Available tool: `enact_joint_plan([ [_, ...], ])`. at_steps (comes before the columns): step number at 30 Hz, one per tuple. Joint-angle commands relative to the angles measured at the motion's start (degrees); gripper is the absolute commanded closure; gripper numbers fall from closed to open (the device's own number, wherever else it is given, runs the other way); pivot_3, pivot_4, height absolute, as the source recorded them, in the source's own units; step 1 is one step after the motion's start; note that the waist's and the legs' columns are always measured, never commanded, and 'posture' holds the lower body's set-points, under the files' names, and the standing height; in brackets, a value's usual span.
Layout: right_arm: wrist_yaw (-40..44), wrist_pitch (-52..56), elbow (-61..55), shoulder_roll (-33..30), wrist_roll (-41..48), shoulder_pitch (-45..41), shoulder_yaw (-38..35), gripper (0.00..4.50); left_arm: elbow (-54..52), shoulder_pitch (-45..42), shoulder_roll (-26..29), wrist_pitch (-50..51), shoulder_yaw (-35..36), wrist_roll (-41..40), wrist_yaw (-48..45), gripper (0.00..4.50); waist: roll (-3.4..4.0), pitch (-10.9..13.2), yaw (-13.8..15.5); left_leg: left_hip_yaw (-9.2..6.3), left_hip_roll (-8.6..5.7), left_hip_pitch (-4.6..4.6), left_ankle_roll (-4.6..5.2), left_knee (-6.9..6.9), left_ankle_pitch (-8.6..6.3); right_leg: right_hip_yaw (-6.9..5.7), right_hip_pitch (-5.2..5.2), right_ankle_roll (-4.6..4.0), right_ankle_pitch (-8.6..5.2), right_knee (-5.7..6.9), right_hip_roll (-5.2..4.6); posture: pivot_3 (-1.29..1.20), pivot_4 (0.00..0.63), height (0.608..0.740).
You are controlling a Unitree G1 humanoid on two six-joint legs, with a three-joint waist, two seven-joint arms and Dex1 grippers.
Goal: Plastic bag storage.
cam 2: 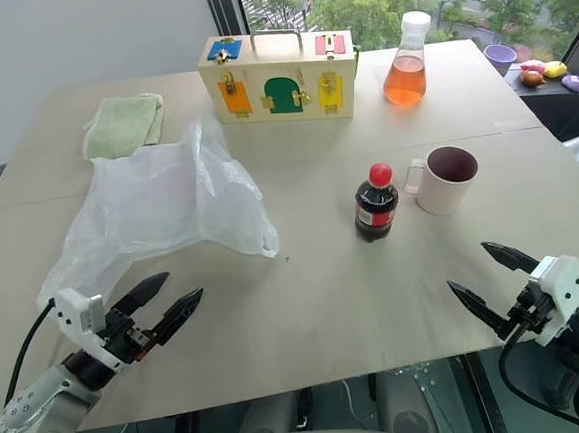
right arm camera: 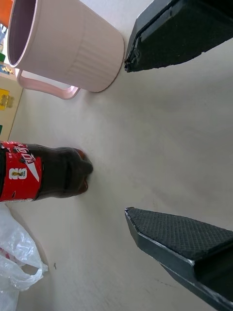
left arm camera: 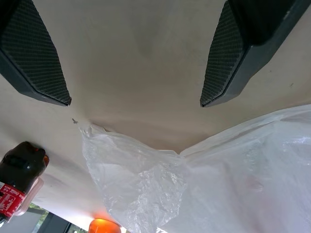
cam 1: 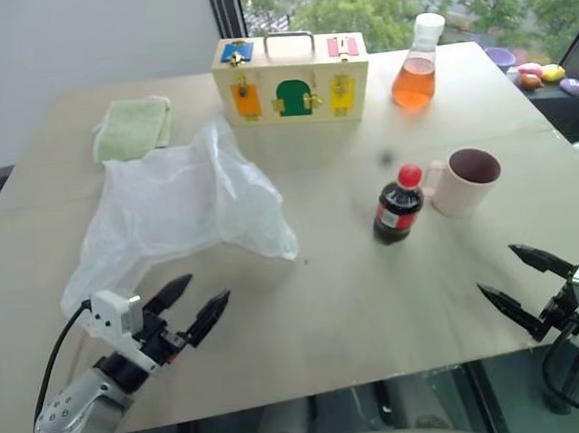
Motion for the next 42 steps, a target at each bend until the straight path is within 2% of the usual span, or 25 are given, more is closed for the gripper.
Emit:
enact_joint_plan([
  [1,-0.79,-0.48,-3.91,0.55,1.52,-0.97,0.99,0.01,-0.90,-1.94,0.53,-0.68,1.06,0.03,0.70,0.04,0.00,0.00,0.00,0.00,0.00,0.00,0.00,0.00,0.00,0.00,0.00,0.00,0.00,0.00,0.00,0.00,0.150,0.740],
  [6,-1.82,-0.58,-14.75,1.67,2.57,-2.86,7.13,0.01,1.24,-8.35,2.66,-2.01,1.51,3.35,2.18,0.04,0.09,-0.05,0.06,-0.05,0.02,0.06,0.00,0.01,0.01,-0.02,0.02,0.01,0.01,0.10,0.05,0.00,0.150,0.740],
  [9,-1.14,2.62,-20.47,-1.07,3.73,-5.61,11.39,0.01,3.54,-11.10,2.87,-4.96,1.28,7.31,3.52,0.04,0.07,-0.04,-0.14,0.00,0.01,0.05,0.00,0.00,0.01,0.02,0.04,0.00,0.01,0.06,0.04,0.00,0.150,0.740],
  [14,0.12,8.31,-26.70,-6.13,8.35,-8.43,15.30,0.01,13.26,-14.62,6.38,-14.83,1.60,19.82,6.13,0.04,-0.01,-0.07,0.24,-0.08,-0.01,0.03,0.00,0.00,0.01,-0.03,0.04,-0.02,0.02,0.05,0.04,0.00,0.150,0.740],
  [20,-0.04,8.62,-27.49,-7.52,7.66,-8.96,16.56,0.01,23.33,-17.27,9.53,-26.64,-2.11,28.47,5.21,0.04,-0.15,-0.14,1.04,-0.03,-0.02,0.03,0.00,0.00,0.01,-0.03,0.04,-0.01,0.02,0.02,0.01,0.00,0.150,0.740],
  [25,-0.94,7.78,-27.64,-6.90,6.40,-7.90,16.99,0.01,28.70,-21.50,9.70,-30.27,-6.22,33.72,6.90,0.04,-0.21,-0.17,1.42,-0.09,-0.01,0.03,0.00,0.01,0.01,-0.09,0.07,-0.01,0.03,0.03,0.01,0.00,0.150,0.740],
  [34,-3.16,5.63,-28.23,-5.13,3.51,-4.23,16.78,0.01,40.13,-30.75,9.85,-36.34,-11.52,46.64,19.64,0.04,-0.26,-0.21,1.31,-0.07,-0.02,0.09,0.00,0.01,0.01,-0.08,0.11,0.18,0.21,0.05,0.00,0.00,0.150,0.740],
  [42,-3.24,4.42,-26.95,-5.00,2.49,-3.72,16.48,0.01,48.32,-38.98,6.57,-39.65,-16.23,48.97,24.55,0.04,-0.27,-0.24,1.45,-0.11,-0.02,0.19,0.00,0.02,0.01,-0.13,0.26,0.19,0.21,0.06,-0.01,0.00,0.150,0.740],
])
